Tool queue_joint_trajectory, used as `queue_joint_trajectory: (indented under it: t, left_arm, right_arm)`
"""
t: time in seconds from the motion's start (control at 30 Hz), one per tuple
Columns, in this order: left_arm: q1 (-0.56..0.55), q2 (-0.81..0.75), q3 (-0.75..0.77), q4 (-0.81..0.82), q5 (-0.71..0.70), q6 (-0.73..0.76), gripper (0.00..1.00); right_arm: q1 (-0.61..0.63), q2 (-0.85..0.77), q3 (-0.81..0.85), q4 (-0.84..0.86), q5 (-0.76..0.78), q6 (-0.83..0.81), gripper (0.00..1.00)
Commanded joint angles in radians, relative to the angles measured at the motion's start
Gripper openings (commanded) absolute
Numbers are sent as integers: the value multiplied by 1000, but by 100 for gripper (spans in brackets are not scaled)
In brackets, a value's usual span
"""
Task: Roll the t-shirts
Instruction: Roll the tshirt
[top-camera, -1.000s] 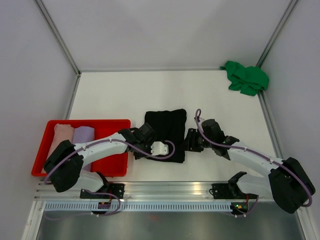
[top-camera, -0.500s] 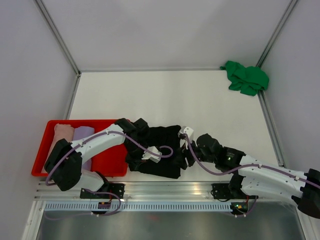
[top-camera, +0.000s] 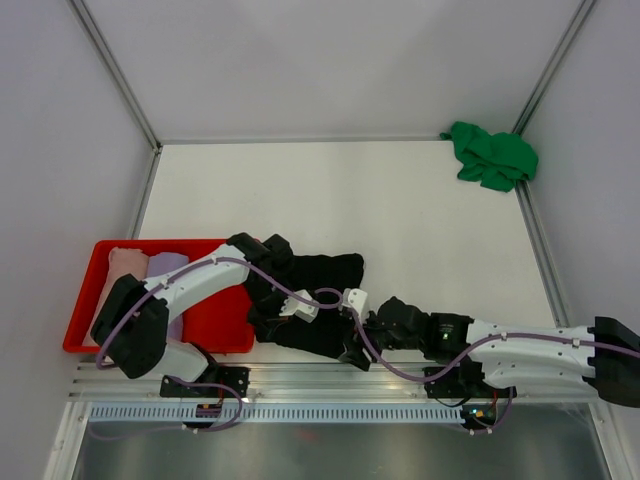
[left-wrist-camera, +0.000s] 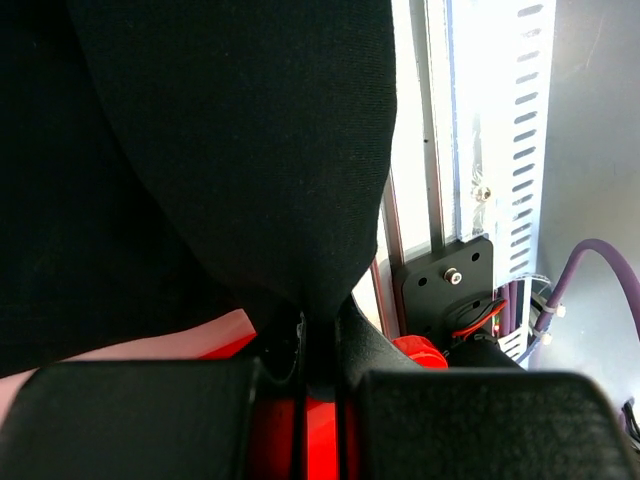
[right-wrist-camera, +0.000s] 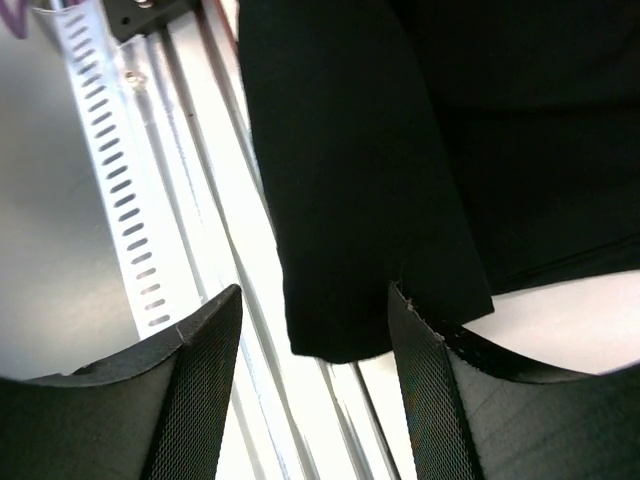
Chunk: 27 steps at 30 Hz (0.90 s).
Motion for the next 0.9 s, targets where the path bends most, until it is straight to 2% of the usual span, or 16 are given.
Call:
queue_joint_trajectory:
  t: [0.0, 0.07, 0.27, 0.37, 0.47, 0.5, 0.57, 0.6, 0.67, 0.77, 0.87]
  left_arm:
    - [8, 10, 4, -3, 64, 64, 2]
    - [11, 9, 5, -3, 62, 67, 2]
    - [15, 7, 2, -8, 64, 68, 2]
    - [15, 9, 1, -8, 62, 75, 2]
    - [15, 14, 7, -8, 67, 73, 2]
    - [15, 15, 8, -8, 66, 73, 2]
    - [17, 15, 12, -8, 55, 72, 2]
    - [17, 15, 13, -9, 52, 75, 2]
    - [17, 18, 10, -8, 36, 79, 3]
    - [17, 47, 30, -9, 35, 85, 6]
    - [17, 82, 73, -35, 42, 93, 12]
  right_arm:
    - [18, 79, 21, 59, 78, 28, 66]
    - [27, 136, 33, 55, 101, 45, 67]
    - [30, 167, 18, 52, 202, 121, 66]
    - [29, 189, 24, 47, 214, 145, 61]
    - [29, 225, 36, 47, 214, 151, 34]
    - [29, 231, 39, 47, 207, 151, 21]
    - [27, 242, 48, 14, 188, 166, 13]
    - [27, 242, 51, 4, 161, 175, 6]
    - [10, 231, 61, -42, 116, 212, 1]
    - [-54, 191, 59, -92, -26, 293, 0]
    - [-123, 127, 16, -59, -204, 367, 0]
